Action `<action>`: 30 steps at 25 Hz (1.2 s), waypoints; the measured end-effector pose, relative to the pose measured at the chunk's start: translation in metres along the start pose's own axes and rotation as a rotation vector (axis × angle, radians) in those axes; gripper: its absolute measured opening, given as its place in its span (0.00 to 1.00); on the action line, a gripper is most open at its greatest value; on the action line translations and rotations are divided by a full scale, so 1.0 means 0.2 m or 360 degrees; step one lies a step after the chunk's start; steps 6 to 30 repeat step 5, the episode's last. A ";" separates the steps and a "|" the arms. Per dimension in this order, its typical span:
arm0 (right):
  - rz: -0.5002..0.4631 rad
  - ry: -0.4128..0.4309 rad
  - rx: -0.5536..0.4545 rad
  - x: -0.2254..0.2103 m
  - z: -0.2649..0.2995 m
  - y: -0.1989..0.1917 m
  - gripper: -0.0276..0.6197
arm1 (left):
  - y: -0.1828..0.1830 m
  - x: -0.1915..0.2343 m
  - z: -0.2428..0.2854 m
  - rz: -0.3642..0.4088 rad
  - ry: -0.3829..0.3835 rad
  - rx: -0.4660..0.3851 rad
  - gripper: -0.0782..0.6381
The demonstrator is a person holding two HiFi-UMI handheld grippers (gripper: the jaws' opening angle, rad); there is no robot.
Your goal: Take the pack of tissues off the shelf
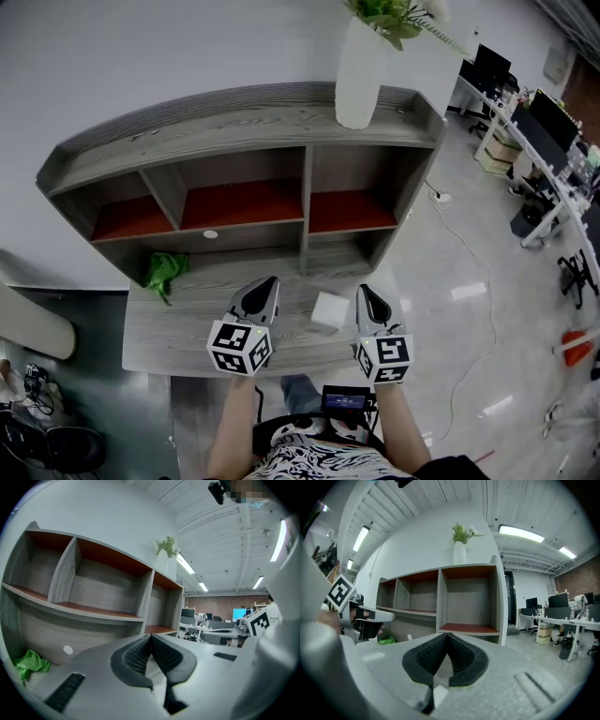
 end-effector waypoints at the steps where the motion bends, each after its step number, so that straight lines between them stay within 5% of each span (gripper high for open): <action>1: -0.0004 -0.0002 -0.0003 -0.01 0.00 0.00 0.05 | -0.01 0.00 0.00 -0.0002 0.0003 0.0002 0.12; 30: -0.0013 -0.0012 -0.0017 -0.03 0.03 0.01 0.05 | -0.03 0.02 0.00 -0.0008 0.0017 0.0013 0.12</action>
Point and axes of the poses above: the fingertips, and each gripper's own axes: z forward along the fingers, x to its left, y out of its top, the point moved 8 cm from there along -z, backward along the fingers, and after that the axes turned 1 degree about x, right-handed, at the moved point
